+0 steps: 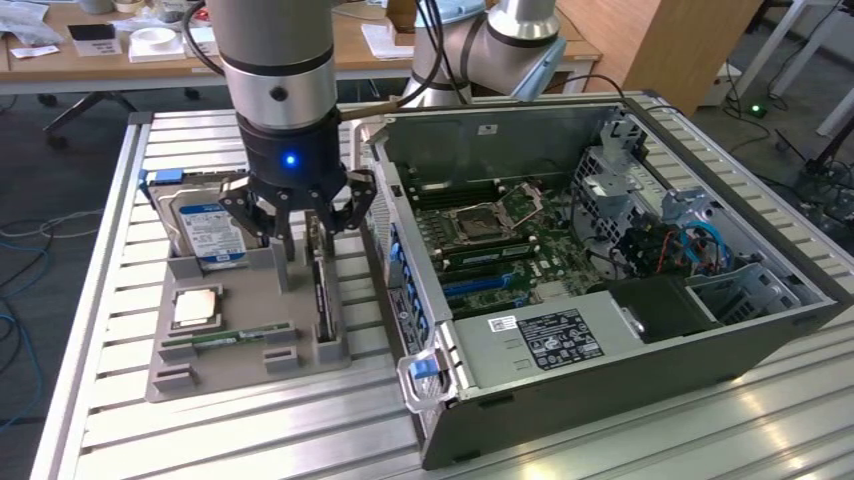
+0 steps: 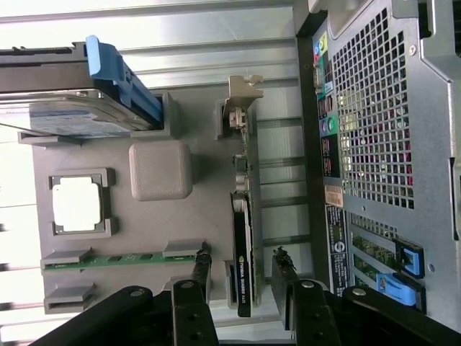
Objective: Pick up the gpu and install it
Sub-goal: 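Pick up the gpu and move the gpu toward the slot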
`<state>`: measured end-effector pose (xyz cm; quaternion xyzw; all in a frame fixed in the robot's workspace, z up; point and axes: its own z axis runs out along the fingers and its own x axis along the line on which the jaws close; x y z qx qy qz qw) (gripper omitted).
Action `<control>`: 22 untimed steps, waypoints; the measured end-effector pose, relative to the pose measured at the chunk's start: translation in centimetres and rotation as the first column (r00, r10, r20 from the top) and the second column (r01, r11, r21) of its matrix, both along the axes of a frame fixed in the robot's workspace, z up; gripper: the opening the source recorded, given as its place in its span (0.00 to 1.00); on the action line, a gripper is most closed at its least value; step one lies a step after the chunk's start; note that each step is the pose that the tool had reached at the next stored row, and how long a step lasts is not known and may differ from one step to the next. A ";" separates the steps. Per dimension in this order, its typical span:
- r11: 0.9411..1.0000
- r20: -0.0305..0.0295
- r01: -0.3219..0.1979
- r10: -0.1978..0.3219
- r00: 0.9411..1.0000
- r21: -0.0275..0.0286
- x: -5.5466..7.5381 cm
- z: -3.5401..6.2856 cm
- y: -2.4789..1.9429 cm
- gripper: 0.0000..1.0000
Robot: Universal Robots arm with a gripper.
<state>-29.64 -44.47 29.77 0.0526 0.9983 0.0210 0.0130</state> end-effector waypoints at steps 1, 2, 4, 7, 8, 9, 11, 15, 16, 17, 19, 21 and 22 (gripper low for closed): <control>1.000 0.000 0.000 0.000 1.000 0.000 0.0 -0.03 0.00 0.47; 1.000 0.000 0.000 0.000 1.000 0.000 0.1 -0.07 -0.01 0.47; 1.000 0.000 0.000 0.000 1.000 0.000 0.2 -0.18 -0.01 0.47; 1.000 0.000 0.000 0.000 1.000 0.000 0.3 -0.21 0.00 0.47; 1.000 0.000 0.000 0.000 1.000 0.000 0.3 -0.21 0.00 0.47; 1.000 0.000 0.000 0.000 1.000 0.000 0.3 -0.21 0.00 0.47; 1.000 0.000 0.000 0.000 1.000 0.000 0.4 -0.24 -0.01 0.47; 1.000 0.000 0.000 0.000 1.000 0.000 0.6 -0.32 0.00 0.47; 1.000 0.000 0.000 0.000 1.000 0.000 0.6 -0.41 0.00 0.47; 1.000 0.000 0.000 0.000 1.000 0.000 0.6 -0.53 0.00 0.47; 1.000 0.000 0.000 0.000 1.000 0.000 0.6 -0.83 -0.01 0.47; 1.000 0.000 0.000 0.000 1.000 0.000 0.6 -1.04 -0.01 0.47; 1.000 0.000 0.000 0.000 1.000 0.000 0.6 -1.04 -0.01 0.47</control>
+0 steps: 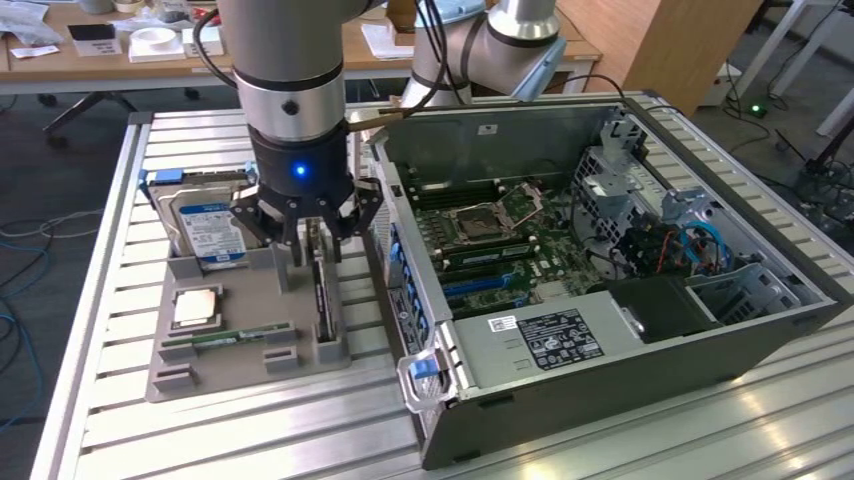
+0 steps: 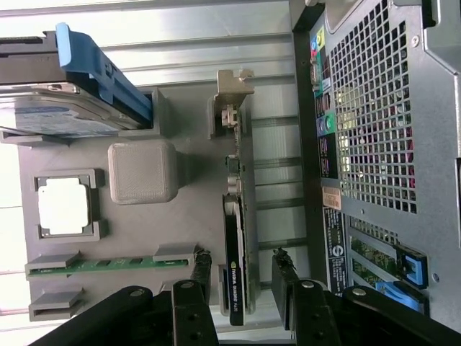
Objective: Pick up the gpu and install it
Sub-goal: 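Pick up the gpu and move the gpu toward the slot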
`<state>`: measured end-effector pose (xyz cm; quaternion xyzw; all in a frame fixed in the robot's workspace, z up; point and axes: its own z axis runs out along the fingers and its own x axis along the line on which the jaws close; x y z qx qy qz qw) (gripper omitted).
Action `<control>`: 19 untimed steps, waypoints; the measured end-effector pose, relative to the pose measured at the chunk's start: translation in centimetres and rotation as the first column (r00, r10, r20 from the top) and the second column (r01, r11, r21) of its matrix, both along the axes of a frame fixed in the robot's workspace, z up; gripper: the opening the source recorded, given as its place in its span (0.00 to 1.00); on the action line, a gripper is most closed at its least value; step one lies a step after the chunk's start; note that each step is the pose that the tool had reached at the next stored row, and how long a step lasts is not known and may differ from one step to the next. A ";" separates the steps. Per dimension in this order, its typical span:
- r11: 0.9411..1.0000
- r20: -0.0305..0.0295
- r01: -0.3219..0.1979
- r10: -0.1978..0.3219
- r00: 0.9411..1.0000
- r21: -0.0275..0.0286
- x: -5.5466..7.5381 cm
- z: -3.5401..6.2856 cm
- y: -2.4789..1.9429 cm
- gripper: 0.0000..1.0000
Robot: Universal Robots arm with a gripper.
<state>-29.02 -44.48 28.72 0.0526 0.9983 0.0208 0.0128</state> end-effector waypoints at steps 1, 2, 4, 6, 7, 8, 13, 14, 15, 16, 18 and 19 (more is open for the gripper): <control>1.000 0.000 0.000 0.000 1.000 0.000 0.0 0.00 0.00 0.47; 1.000 0.000 0.000 0.000 1.000 0.000 0.0 0.00 0.00 0.47; 1.000 0.000 0.000 0.000 1.000 0.000 0.0 -0.01 0.00 0.47; 1.000 0.000 0.000 0.000 1.000 0.000 0.0 -0.03 0.00 0.47; 1.000 0.000 0.000 0.000 1.000 0.000 0.0 -0.06 0.00 0.47; 1.000 0.000 0.000 0.000 1.000 0.000 0.0 -0.10 0.00 0.47; 1.000 0.000 0.000 0.000 1.000 0.000 0.0 -0.13 0.00 0.47; 1.000 0.000 0.000 0.000 1.000 0.000 0.0 -0.13 0.00 0.47; 1.000 0.000 0.000 0.000 1.000 0.000 0.0 -0.13 0.00 0.47; 1.000 0.000 0.000 0.000 1.000 0.000 0.0 -0.14 0.00 0.47; 1.000 0.000 0.000 0.000 1.000 0.000 0.0 -0.15 0.00 0.47; 1.000 0.000 0.000 0.000 1.000 0.000 0.0 -0.16 0.00 0.47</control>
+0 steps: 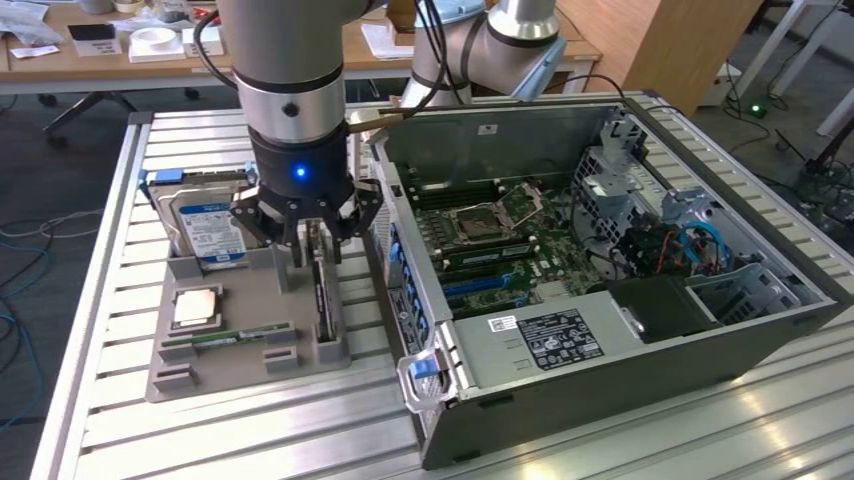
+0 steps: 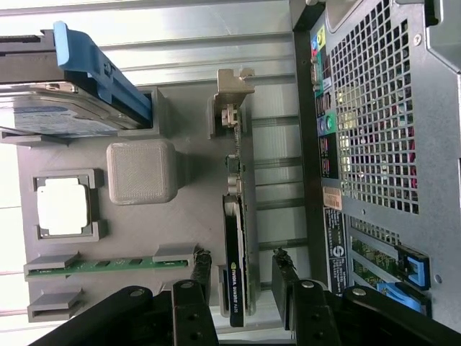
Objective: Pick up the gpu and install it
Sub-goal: 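Pick up the gpu and move the gpu toward the slot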
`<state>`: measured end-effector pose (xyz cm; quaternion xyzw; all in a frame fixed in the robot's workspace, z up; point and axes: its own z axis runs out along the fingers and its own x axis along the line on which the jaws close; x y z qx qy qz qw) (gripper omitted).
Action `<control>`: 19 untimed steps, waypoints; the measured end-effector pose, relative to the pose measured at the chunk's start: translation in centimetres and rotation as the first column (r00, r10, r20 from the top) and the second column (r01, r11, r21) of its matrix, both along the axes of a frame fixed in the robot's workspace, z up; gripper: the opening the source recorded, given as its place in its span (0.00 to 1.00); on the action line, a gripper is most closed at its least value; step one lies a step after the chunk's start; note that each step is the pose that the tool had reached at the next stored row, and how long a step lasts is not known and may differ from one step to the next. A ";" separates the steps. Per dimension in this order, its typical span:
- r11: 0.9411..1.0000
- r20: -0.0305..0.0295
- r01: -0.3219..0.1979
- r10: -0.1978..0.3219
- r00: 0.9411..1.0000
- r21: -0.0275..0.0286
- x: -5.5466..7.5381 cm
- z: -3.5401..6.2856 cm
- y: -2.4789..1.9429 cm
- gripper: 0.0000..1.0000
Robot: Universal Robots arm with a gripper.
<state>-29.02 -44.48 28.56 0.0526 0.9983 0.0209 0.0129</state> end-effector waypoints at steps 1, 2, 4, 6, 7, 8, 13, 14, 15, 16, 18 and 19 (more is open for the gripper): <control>1.000 0.000 0.000 0.000 1.000 0.000 0.0 -0.01 0.00 0.47; 1.000 0.000 0.000 0.000 1.000 0.000 0.0 -0.03 0.00 0.47; 1.000 0.000 0.000 0.000 1.000 0.000 0.0 -0.09 0.00 0.47; 1.000 0.000 0.000 0.000 1.000 0.000 0.0 -0.22 0.00 0.47; 1.000 0.000 0.000 0.000 1.000 0.000 0.0 -0.30 0.00 0.47; 1.000 0.000 0.000 0.000 1.000 0.000 0.0 -0.41 0.00 0.47; 1.000 0.000 0.000 0.000 1.000 0.000 0.0 -0.94 0.00 0.47; 1.000 0.000 0.000 0.000 1.000 0.000 0.0 -1.05 0.00 0.47; 1.000 0.000 0.000 0.000 1.000 0.000 0.0 -1.15 0.00 0.47; 1.000 0.000 0.000 0.000 1.000 0.000 0.0 -1.26 0.00 0.47; 1.000 0.000 0.000 0.000 1.000 0.000 0.0 -1.47 0.00 0.47; 1.000 0.000 0.000 0.000 1.000 0.000 0.0 -1.59 0.00 0.47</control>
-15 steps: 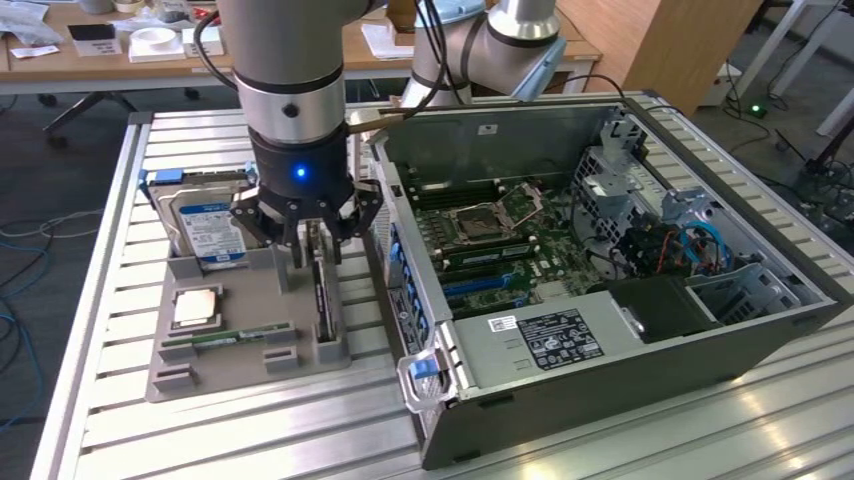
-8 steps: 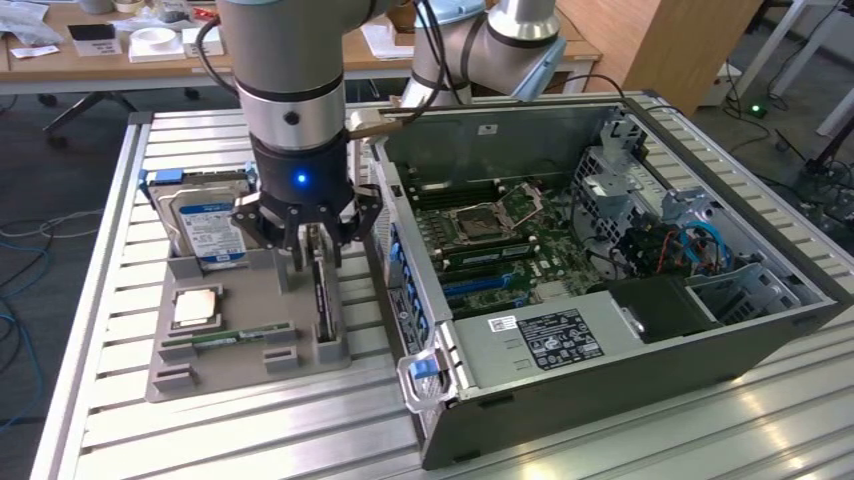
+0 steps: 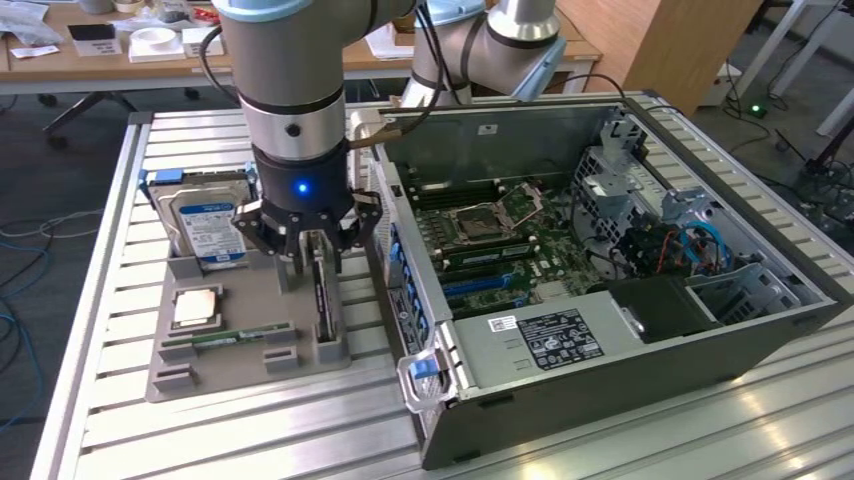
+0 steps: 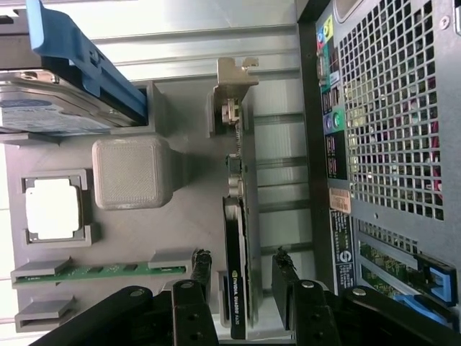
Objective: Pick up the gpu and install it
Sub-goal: 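Pick up the gpu and move the gpu toward the slot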
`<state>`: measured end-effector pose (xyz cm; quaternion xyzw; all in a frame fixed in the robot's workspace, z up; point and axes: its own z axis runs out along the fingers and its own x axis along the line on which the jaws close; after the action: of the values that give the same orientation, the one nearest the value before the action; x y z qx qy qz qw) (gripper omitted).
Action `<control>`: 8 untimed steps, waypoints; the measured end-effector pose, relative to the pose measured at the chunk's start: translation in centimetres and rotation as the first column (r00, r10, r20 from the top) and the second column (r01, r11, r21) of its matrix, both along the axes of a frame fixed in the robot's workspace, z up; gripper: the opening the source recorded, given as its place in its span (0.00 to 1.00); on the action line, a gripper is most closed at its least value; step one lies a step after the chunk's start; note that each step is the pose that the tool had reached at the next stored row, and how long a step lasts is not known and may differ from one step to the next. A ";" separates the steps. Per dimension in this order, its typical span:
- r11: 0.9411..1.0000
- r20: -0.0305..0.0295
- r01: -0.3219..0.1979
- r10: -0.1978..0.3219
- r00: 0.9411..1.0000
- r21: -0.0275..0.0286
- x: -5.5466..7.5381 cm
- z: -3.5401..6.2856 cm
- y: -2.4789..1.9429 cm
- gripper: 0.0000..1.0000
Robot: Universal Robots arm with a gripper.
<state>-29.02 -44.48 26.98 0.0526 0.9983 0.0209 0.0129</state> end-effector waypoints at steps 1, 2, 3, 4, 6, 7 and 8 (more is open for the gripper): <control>1.000 0.000 0.000 0.000 1.000 0.000 0.0 -0.11 0.00 0.47; 1.000 0.000 0.000 0.000 1.000 0.000 0.0 -0.18 0.00 0.47; 1.000 0.000 0.000 0.000 1.000 0.000 0.0 -0.20 0.00 0.47; 1.000 0.000 0.000 0.000 1.000 0.000 0.0 -0.20 0.00 0.47; 1.000 0.000 0.000 0.000 1.000 0.000 0.0 -0.23 0.00 0.47; 1.000 0.000 0.000 0.000 1.000 0.000 0.0 -0.24 0.00 0.47; 1.000 0.000 0.000 0.000 1.000 0.000 0.0 -0.24 0.00 0.47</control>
<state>-29.02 -44.48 26.73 0.0526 0.9983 0.0209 0.0129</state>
